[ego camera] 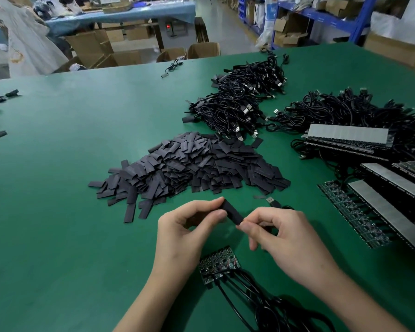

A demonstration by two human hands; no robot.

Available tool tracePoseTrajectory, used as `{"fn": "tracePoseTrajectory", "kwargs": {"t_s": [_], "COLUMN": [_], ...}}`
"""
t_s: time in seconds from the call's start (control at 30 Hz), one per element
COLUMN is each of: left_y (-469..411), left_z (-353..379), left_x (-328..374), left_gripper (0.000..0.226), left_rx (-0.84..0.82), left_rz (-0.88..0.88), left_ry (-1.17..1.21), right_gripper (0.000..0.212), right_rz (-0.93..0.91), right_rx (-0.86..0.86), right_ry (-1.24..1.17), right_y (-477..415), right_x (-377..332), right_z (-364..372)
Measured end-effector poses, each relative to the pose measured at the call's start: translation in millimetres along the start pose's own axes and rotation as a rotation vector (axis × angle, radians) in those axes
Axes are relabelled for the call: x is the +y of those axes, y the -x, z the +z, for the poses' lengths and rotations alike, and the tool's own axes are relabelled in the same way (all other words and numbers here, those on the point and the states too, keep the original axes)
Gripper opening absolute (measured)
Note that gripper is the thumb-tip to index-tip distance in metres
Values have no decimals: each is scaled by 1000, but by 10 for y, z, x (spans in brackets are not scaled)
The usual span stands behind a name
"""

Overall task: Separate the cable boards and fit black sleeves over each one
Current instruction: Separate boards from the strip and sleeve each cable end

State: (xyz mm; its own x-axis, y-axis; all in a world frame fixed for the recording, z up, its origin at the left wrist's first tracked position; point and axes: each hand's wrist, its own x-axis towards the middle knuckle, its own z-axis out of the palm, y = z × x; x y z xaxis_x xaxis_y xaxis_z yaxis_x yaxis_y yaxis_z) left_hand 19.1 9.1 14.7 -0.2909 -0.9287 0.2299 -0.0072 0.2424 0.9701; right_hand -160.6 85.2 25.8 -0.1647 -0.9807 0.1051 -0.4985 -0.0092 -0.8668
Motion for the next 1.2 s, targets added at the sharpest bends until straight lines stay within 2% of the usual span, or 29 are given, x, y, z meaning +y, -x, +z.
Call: {"fn": "tracePoseTrajectory", "kwargs": {"t_s": [0.1, 0.17, 0.23, 0.3, 0.33, 0.4, 0.47, 0.57, 0.63, 0.73, 0.87, 0.97, 1.03, 1.1, 1.2], "left_y": [-4, -12, -29, -53, -65, -78, -84, -95, -112, -138, -115, -91, -80, -88, -128], "left_z": [31, 30, 11, -22, -36, -57, -67, -104, -166, -259, -264, -298, -362, -451, -577], "left_x": [20, 26, 27, 24, 18, 3, -3, 8, 9, -17, -5, 37, 52, 71, 107], "left_gripper": [12, 12, 14, 15, 17, 20, 20, 19, 23, 20, 47, 48, 49, 57, 68], "left_rx": [24, 52, 102, 167, 196, 237, 251, 249, 190, -7, -299, -421, -487, -570, -707], "left_rz": [-52, -84, -114, -148, -168, -205, -217, -198, -159, -70, 37, 32, 14, 30, 53], "left_ry": [139, 206, 265, 333, 375, 444, 457, 355, 169, -216, -693, -708, -691, -751, -825], "right_gripper": [17, 20, 36, 52, 51, 33, 17, 20, 18, 17, 28, 37, 46, 40, 28], "right_rz": [-65, -162, -227, -204, -183, -194, -248, -259, -228, -215, -304, -235, -162, -179, -270], "right_rx": [-16, 32, 22, -39, -68, -92, -42, 83, 153, 217, 270, 319, 321, 326, 296], "right_ry": [46, 185, 373, 468, 475, 441, 409, 352, 289, 306, 501, 720, 778, 711, 556], "right_y": [18, 15, -7, -33, -43, -60, -65, -58, -87, -323, -1200, -2031, -2310, -2275, -1728], "right_x": [7, 4, 32, 94, 120, 167, 160, 100, -3, -223, -697, -1012, -1131, -1113, -837], "right_z": [35, 28, -25, -98, -132, -164, -142, -167, -245, -396, -572, -673, -660, -570, -308]}}
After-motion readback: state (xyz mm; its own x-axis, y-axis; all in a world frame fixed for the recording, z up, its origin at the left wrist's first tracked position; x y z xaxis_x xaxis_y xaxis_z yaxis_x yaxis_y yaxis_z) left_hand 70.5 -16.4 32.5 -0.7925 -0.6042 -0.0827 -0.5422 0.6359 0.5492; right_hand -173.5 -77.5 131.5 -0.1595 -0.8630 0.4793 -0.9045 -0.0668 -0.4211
